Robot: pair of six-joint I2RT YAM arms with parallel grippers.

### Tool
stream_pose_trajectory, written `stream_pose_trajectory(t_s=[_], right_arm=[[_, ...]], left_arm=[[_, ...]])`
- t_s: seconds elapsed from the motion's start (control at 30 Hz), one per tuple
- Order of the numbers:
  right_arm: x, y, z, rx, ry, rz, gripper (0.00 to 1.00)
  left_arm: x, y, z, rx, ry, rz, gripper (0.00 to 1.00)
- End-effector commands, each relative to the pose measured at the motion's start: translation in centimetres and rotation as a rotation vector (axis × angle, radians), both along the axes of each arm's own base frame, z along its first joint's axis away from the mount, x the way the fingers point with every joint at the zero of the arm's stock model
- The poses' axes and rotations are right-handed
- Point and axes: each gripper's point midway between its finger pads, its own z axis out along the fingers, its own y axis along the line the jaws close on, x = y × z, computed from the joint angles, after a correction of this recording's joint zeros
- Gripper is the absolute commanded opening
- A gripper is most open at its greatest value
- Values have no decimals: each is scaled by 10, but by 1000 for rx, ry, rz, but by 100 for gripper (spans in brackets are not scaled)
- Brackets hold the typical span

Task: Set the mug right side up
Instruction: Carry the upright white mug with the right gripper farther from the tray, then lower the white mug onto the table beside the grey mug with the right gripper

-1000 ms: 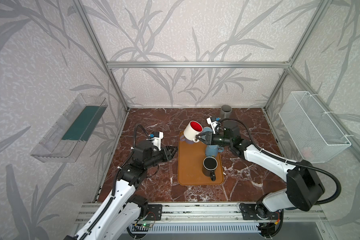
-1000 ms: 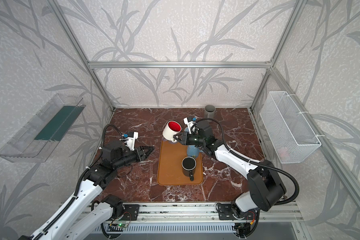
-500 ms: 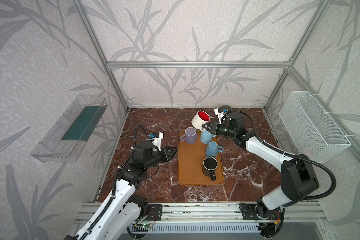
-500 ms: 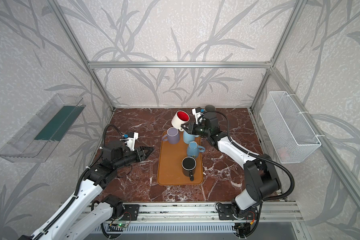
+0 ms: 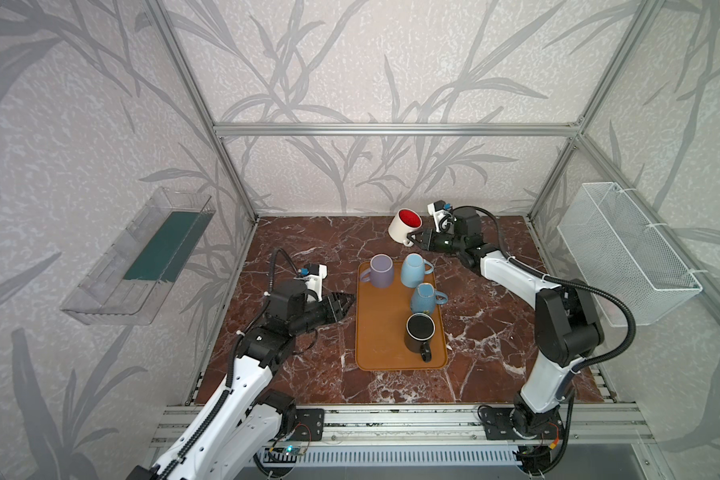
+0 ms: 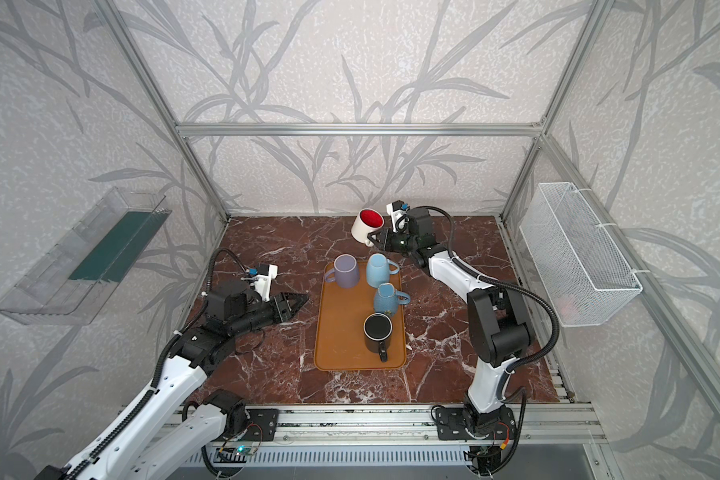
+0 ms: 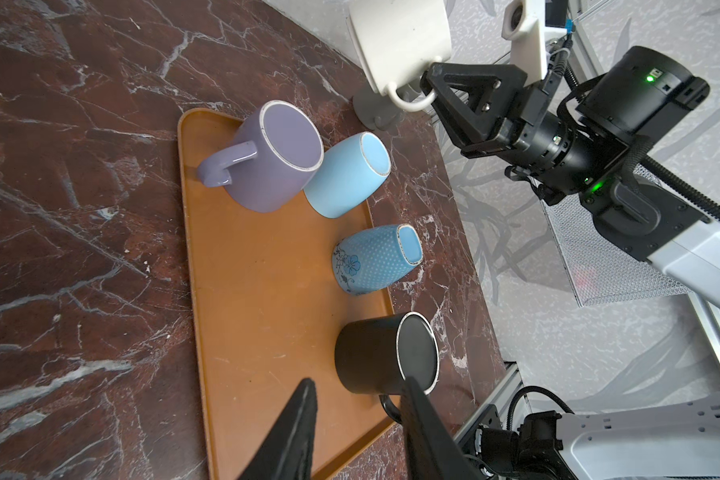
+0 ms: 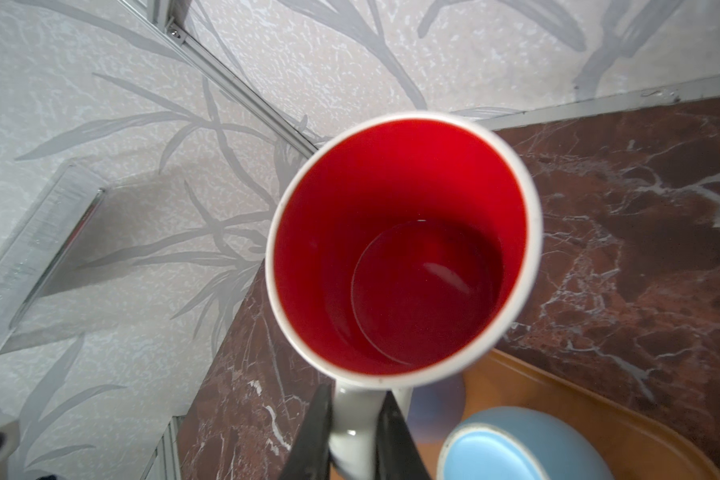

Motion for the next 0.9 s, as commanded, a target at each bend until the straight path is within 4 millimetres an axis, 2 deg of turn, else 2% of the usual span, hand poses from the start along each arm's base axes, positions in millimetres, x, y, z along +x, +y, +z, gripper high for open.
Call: stream_pose_trajectory(t_s=[0.0,0.4,0.87], right_arm=[[20,-6,25,-29,-128,-13,0],[62,-19,-7,-132,-125,-74,0],[97,-34,-46,-279,-136,-169,0]], left_arm=[[3,4,3,18,-12,9,37],[5,4,-1,24,2,11,37],[7,6,-3,32,12,17,37]])
